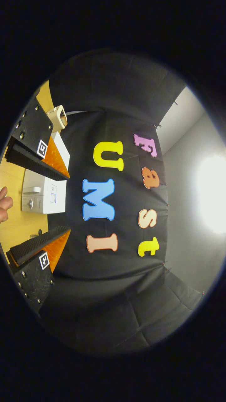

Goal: Open the microwave, put the food inside, and close the microwave door.

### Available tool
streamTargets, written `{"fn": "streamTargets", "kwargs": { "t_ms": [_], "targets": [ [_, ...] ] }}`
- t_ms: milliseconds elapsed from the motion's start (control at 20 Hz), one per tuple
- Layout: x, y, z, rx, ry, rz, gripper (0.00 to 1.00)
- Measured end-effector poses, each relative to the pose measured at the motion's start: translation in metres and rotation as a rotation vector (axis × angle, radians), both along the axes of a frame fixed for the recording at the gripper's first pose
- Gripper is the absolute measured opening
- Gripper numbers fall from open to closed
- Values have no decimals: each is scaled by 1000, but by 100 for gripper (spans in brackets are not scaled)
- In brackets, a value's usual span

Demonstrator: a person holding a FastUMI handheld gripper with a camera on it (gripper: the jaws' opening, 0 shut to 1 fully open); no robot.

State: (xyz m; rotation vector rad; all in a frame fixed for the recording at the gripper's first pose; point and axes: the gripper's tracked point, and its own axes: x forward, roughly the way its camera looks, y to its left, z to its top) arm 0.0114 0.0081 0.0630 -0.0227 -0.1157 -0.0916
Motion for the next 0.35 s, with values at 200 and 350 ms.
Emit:
{"fn": "streamTargets", "kwargs": {
  "t_ms": [200, 350],
  "targets": [
    [-12, -13, -9, 48, -7, 28, 93],
    [0, -38, -40, 47, -25, 13, 93]
  ]
}}
